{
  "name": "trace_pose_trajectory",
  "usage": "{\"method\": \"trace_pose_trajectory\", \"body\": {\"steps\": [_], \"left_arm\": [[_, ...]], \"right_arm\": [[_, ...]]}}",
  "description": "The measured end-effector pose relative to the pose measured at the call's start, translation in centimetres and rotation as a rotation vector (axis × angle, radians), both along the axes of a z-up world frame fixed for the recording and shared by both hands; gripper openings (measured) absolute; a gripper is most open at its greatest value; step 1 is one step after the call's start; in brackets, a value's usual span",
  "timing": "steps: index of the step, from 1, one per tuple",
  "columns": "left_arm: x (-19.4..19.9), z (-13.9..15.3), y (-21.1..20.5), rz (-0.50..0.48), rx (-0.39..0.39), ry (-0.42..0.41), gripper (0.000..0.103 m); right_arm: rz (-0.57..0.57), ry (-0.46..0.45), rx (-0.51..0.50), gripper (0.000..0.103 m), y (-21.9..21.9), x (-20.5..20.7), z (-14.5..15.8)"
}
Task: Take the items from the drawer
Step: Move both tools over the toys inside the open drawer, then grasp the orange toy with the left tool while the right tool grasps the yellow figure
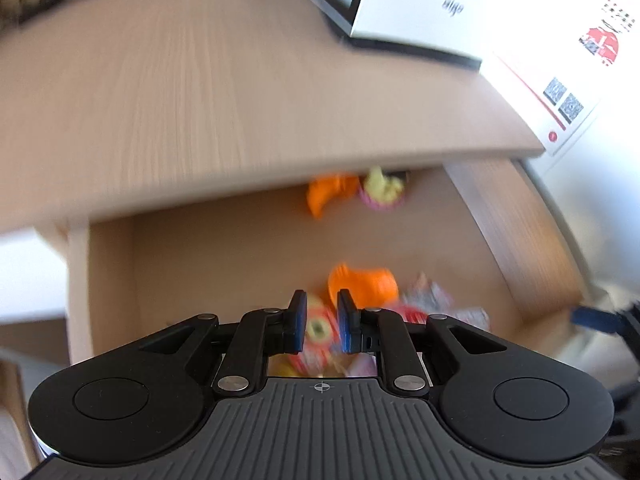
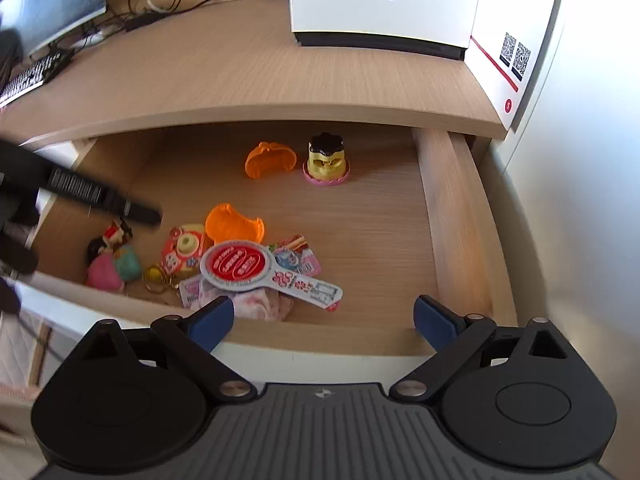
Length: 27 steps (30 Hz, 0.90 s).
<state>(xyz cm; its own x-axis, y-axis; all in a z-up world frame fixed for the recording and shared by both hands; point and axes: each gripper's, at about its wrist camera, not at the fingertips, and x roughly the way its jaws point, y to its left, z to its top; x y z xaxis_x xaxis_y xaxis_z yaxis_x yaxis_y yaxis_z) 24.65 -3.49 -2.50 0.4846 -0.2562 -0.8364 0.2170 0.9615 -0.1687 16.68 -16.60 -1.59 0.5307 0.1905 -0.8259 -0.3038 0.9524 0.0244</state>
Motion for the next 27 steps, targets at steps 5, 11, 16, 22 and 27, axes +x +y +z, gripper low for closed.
{"method": "trace_pose_trajectory", "body": {"steps": [5, 11, 16, 22, 27], "left_arm": [[0.9, -1.0, -2.3, -0.1, 0.074, -0.05, 0.018], [2.4, -2.6, -5.0, -0.163, 0.177, -0.158, 0.02], [3.4, -5.3, -6.6, -0.21, 0.227, -0.201, 0.021], [5.1, -7.2, -7.7, -0.238, 0.223, -0.2, 0.024], [7.4, -8.0, -7.7, -0.176, 0.171, -0.183, 0.024]], "right_arm": [[-0.02, 0.027, 0.023, 0.099, -1.1, -0.8, 0.2], [-0.021, 0.05, 0.012, 0.099, -1.3, -2.1, 0.2], [-0.014, 0.064, 0.015, 0.099, -2.2, -3.1, 0.1], [-0.019, 0.079, -0.005, 0.098, -3.1, -2.8, -0.2], [-0.031, 0.085, -0.021, 0.098, -3.6, -2.7, -0.1]]}}
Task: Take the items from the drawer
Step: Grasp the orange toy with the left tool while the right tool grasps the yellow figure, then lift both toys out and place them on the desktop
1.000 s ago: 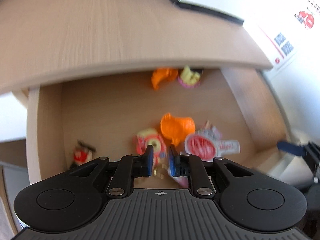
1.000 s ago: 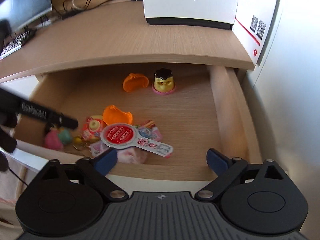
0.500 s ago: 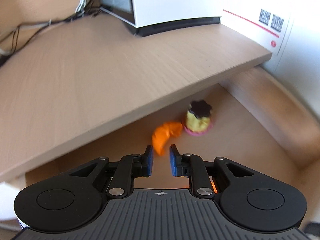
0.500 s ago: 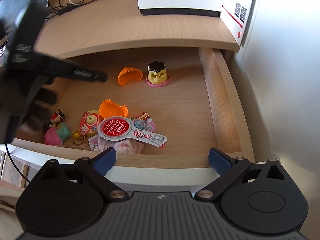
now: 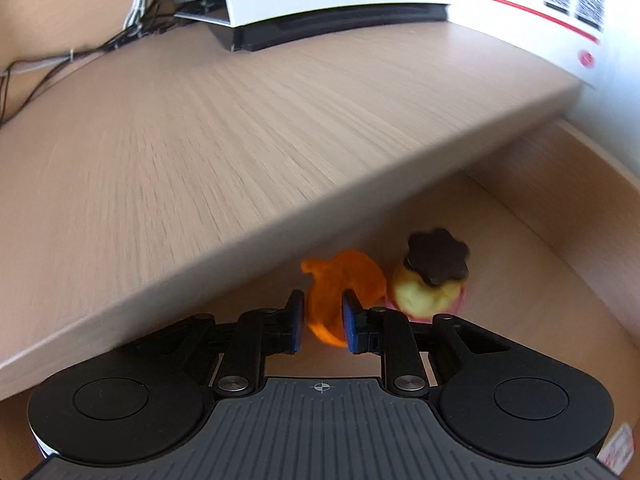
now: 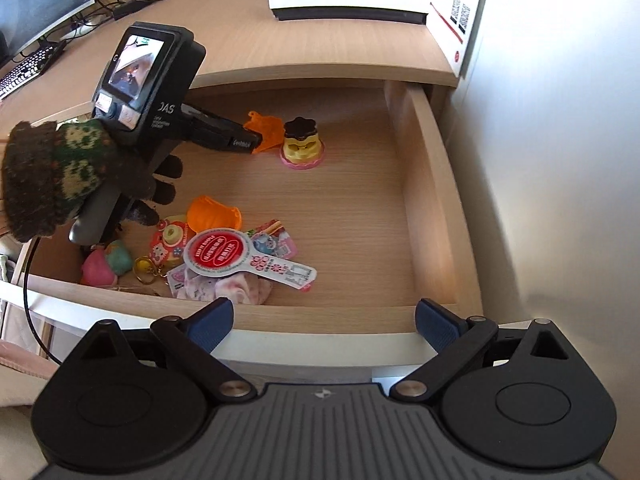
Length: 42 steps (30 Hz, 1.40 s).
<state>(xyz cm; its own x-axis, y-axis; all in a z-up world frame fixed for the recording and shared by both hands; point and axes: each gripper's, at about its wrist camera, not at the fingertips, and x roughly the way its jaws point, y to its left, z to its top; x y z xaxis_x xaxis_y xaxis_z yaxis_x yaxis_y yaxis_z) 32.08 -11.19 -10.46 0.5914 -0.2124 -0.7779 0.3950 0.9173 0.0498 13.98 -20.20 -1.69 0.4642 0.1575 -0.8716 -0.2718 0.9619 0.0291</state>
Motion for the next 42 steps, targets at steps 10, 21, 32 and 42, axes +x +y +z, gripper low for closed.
{"method": "trace_pose_trajectory", "body": {"steps": [10, 21, 32, 42], "left_arm": [[0.3, -0.5, 1.5, 0.026, -0.113, 0.13, 0.013], [-8.3, 6.4, 9.5, 0.077, -0.242, 0.304, 0.011], [-12.3, 10.3, 14.6, 0.178, -0.243, 0.268, 0.011], [-9.6, 13.4, 18.0, 0.19, -0.35, 0.154, 0.011]], "right_arm": [[0.006, -0.045, -0.023, 0.098, 0.6, 1.3, 1.3], [0.066, -0.105, 0.008, 0.09, 5.5, 12.4, -2.1], [0.107, 0.022, 0.0, 0.041, 9.2, 18.1, -6.7], [0.19, -0.077, 0.124, 0.041, 9.6, 11.1, 3.3]]}}
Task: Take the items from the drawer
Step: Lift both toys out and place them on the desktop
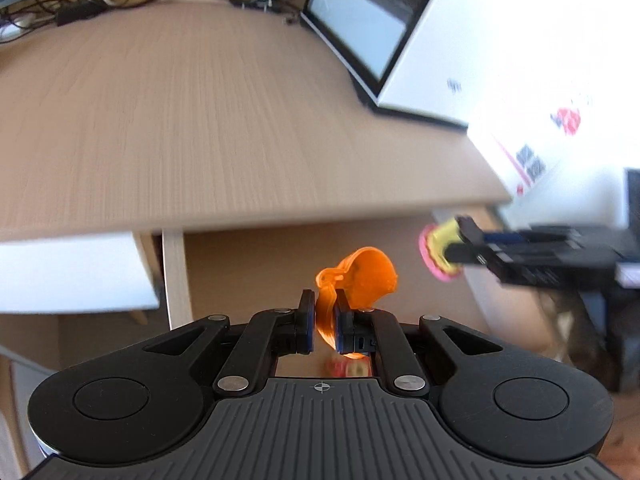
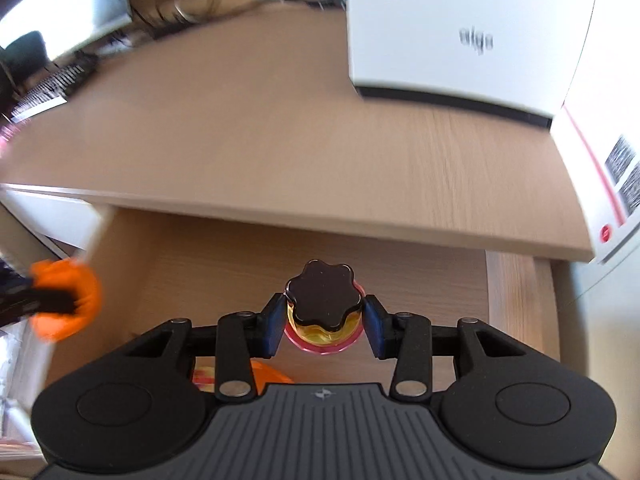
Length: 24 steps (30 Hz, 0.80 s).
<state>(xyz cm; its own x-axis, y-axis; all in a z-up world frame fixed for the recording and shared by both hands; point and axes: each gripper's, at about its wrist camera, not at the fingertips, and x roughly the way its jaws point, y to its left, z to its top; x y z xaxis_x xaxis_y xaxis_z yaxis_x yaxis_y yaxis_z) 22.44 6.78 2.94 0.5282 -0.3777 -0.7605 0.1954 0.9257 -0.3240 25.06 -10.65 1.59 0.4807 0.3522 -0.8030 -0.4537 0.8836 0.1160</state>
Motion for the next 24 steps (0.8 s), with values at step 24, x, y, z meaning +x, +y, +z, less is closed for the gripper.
{"method": "trace_pose_trajectory", "body": {"steps": [24], "left_arm": [[18.3, -2.8, -1.8, 0.142, 0.144, -0.148, 0.019]], "right_arm": [[-0.095, -0.117, -0.086, 0.041, 9.7, 14.6, 1.2]]}}
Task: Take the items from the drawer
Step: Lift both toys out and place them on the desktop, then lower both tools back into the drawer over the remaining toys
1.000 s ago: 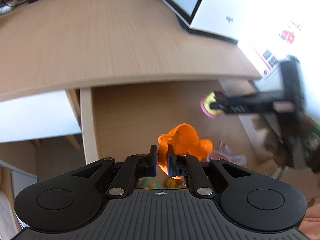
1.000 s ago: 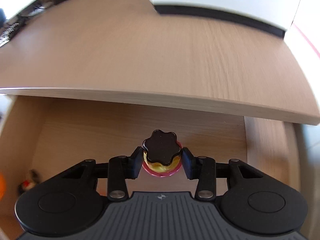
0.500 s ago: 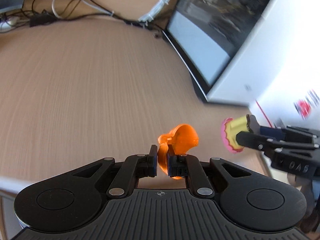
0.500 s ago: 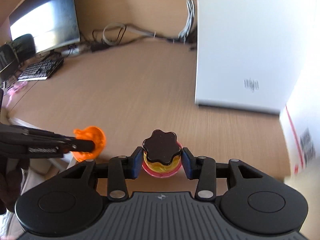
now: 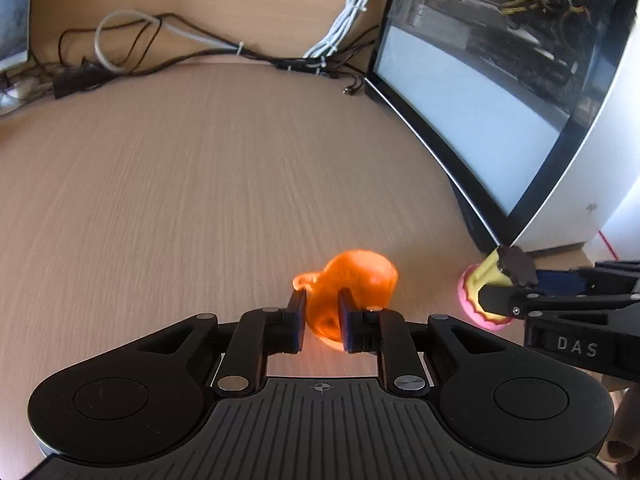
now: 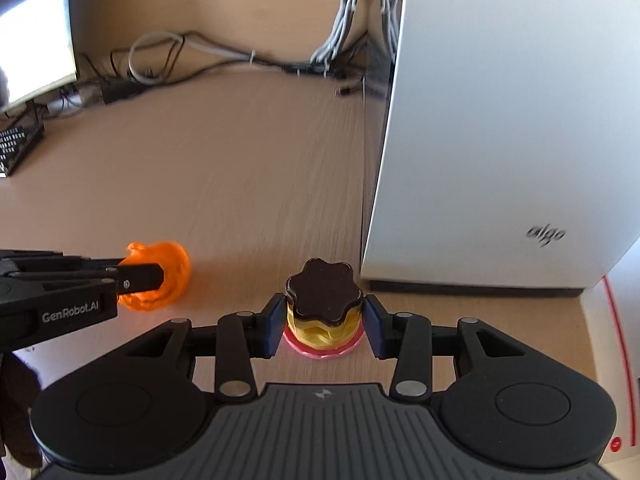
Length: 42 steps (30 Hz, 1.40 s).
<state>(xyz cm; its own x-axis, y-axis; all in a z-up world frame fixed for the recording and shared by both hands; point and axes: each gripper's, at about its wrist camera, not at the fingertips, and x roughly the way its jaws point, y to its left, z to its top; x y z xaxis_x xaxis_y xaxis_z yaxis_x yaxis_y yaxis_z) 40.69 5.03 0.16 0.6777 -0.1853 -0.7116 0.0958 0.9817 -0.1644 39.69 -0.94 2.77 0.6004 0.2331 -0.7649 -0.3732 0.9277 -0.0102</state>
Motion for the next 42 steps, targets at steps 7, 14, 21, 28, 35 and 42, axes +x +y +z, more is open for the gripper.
{"method": "trace_pose_trajectory", "body": {"steps": [7, 14, 21, 28, 35, 42], "left_arm": [[-2.2, 1.0, 0.9, 0.063, -0.035, -0.043, 0.019], [-7.3, 3.1, 1.9, 0.069, -0.084, -0.093, 0.019], [-12.4, 2.2, 1.3, -0.049, -0.071, -0.011, 0.019], [-15.6, -0.2, 0.0, -0.218, -0.052, 0.164, 0.019], [-15.8, -3.6, -2.0, -0.296, -0.044, 0.364, 0.019], [-14.6, -5.9, -3.9, -0.302, -0.026, 0.454, 0.019]], "right_arm": [[0.036, -0.06, 0.042, 0.054, -1.5, -2.1, 1.6], [0.058, -0.113, 0.091, 0.07, -5.1, -7.3, 3.2], [0.018, -0.075, 0.065, 0.073, -10.7, -12.5, 1.1], [-0.034, -0.066, 0.055, 0.073, -14.1, -15.1, 0.2], [-0.089, -0.027, 0.07, 0.075, -16.0, -15.9, -0.9], [-0.109, 0.021, 0.057, 0.075, -16.7, -16.9, -2.4]]}}
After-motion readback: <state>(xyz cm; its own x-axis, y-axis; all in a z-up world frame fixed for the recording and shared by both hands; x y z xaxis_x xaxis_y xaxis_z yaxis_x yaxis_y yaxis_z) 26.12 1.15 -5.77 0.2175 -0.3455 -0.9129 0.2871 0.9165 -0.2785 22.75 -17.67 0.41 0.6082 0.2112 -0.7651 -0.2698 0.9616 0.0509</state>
